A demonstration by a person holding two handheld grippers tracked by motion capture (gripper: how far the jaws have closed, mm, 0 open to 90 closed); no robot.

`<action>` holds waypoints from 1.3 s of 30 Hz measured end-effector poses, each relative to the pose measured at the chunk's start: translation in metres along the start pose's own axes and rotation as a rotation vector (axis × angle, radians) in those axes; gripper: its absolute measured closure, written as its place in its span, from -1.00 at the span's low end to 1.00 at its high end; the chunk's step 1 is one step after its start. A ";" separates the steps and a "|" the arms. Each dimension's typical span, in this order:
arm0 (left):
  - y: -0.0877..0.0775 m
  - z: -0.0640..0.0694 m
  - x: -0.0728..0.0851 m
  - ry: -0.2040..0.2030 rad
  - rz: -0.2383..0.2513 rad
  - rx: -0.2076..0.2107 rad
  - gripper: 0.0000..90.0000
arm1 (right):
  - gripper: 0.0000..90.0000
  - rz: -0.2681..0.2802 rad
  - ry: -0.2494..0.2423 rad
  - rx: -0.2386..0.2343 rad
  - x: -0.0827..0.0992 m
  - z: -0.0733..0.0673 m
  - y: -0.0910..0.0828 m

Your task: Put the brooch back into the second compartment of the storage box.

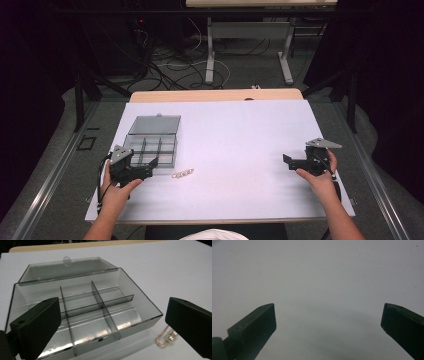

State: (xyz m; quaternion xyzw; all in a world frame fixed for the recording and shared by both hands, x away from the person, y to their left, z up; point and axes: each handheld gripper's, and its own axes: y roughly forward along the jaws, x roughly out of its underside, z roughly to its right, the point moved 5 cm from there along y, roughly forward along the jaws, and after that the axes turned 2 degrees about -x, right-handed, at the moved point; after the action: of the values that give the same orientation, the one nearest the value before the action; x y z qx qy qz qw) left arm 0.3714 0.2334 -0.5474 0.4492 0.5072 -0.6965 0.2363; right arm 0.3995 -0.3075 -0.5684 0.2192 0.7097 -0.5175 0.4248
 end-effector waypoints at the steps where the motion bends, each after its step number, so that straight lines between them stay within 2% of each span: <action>1: -0.001 -0.001 0.001 0.000 -0.004 -0.004 -0.99 | -1.00 0.006 0.009 -0.001 0.000 -0.001 -0.003; 3: -0.002 -0.003 0.002 -0.006 -0.011 0.000 -0.99 | -1.00 0.013 0.012 -0.001 0.001 -0.004 -0.008; 8: -0.002 -0.007 0.004 -0.002 -0.046 0.003 -0.99 | -1.00 0.035 -0.053 -0.007 0.004 -0.011 -0.019; 9: -0.002 -0.007 0.005 -0.001 -0.047 0.003 -0.99 | -1.00 0.047 -0.058 0.005 0.005 -0.012 -0.018; 11: -0.002 -0.007 0.005 -0.002 -0.053 0.010 -0.99 | -1.00 0.042 -0.054 -0.003 0.005 -0.013 -0.019; 15: 0.001 -0.009 0.008 0.033 -0.076 0.005 -0.99 | -1.00 0.045 -0.068 -0.012 0.005 -0.017 -0.017; 19: 0.002 -0.009 0.009 0.039 -0.104 0.013 -0.95 | -1.00 0.032 -0.069 -0.017 0.007 -0.019 -0.016; 24: 0.000 -0.008 0.007 0.094 -0.130 0.017 -0.90 | -1.00 0.030 -0.075 -0.023 0.008 -0.020 -0.016; 26: -0.001 -0.009 0.006 0.120 -0.141 0.007 -0.87 | -1.00 0.028 -0.071 -0.026 0.008 -0.021 -0.016; 27: -0.001 -0.008 0.006 0.114 -0.151 0.016 -0.86 | -1.00 0.027 -0.073 -0.027 0.008 -0.021 -0.016; 31: -0.001 -0.007 0.004 0.145 -0.177 0.024 -0.77 | -1.00 0.020 -0.079 -0.034 0.009 -0.024 -0.015; 33: -0.001 -0.006 0.003 0.155 -0.179 0.028 -0.64 | -1.00 0.017 -0.083 -0.042 0.009 -0.026 -0.013; 39: -0.003 -0.005 -0.002 0.175 -0.188 0.041 -0.62 | -1.00 0.009 -0.085 -0.039 0.009 -0.026 -0.013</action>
State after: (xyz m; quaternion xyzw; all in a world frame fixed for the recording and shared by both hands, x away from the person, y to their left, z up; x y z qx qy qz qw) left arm 0.3722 0.2393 -0.5442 0.4635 0.5514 -0.6840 0.1154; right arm 0.3747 -0.2898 -0.5662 0.1919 0.6997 -0.5107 0.4612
